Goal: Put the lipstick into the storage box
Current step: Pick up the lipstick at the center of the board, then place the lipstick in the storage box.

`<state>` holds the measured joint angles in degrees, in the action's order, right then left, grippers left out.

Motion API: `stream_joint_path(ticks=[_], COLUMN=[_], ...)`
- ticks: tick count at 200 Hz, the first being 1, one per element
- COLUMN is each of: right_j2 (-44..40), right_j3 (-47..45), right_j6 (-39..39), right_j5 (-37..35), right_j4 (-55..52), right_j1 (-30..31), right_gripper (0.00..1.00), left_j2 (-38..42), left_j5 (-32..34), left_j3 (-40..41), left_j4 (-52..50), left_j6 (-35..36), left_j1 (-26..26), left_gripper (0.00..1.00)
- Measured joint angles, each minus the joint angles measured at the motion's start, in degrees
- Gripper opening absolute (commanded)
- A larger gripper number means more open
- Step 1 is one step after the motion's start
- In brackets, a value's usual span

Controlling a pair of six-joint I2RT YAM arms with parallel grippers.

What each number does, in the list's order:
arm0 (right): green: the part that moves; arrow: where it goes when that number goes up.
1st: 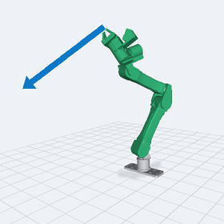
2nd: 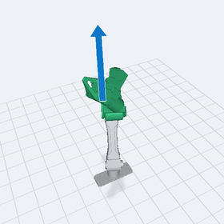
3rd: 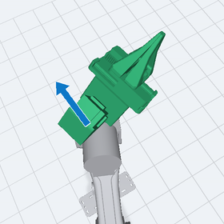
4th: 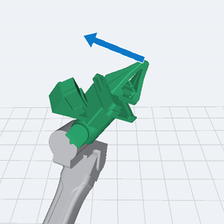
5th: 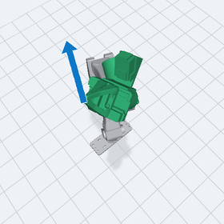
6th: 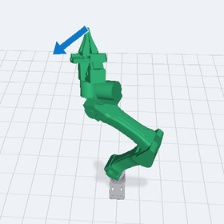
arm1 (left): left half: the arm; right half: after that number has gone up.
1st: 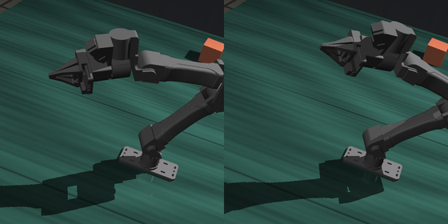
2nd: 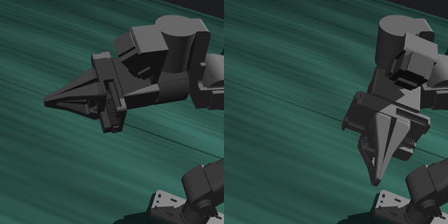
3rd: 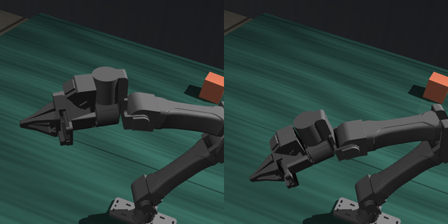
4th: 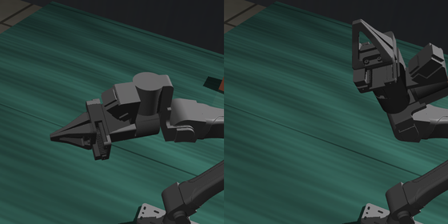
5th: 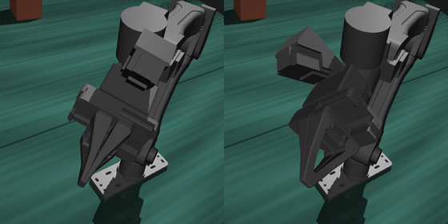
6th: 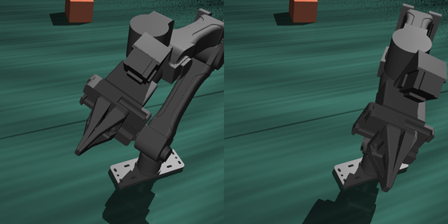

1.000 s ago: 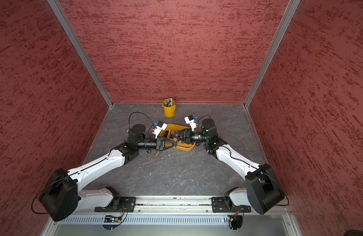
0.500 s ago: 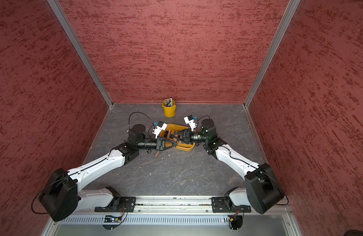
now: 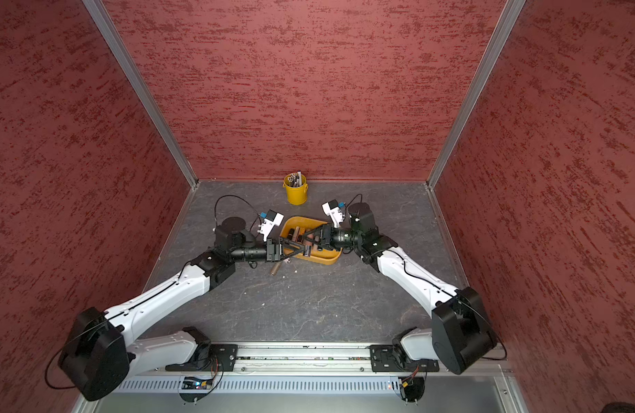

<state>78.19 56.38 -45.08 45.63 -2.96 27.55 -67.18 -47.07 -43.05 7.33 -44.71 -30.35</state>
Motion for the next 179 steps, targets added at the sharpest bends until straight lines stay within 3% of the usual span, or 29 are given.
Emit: stream_joint_path(ticks=[32, 74, 101, 138, 179], right_j2=[1.77, 8.44, 13.94, 21.57, 28.41], right_j3=[8.5, 16.83, 20.81, 23.52, 23.56], right_j6=[7.04, 13.4, 15.93, 17.16, 16.59], right_j5=[-8.79, -21.42, -27.26, -30.71, -30.8], right_j4=[-13.49, -26.36, -30.64, -31.76, -31.01], right_j1=[0.0, 0.0, 0.0, -0.7, -2.89], right_gripper=[0.12, 0.13, 0.13, 0.13, 0.13], left_j2=[3.76, 7.34, 8.02, 7.82, 7.06], left_j5=[5.55, 25.38, 33.31, 38.32, 39.36], left_j3=[-0.46, -5.05, -5.31, -4.81, -1.99], left_j4=[-8.52, -30.69, -39.36, -44.76, -45.94], left_j6=[3.98, 10.56, 13.03, 14.84, 15.78], left_j1=[0.83, 0.9, 0.9, 0.9, 1.29], left_gripper=[1.0, 1.0, 1.0, 1.0, 1.0])
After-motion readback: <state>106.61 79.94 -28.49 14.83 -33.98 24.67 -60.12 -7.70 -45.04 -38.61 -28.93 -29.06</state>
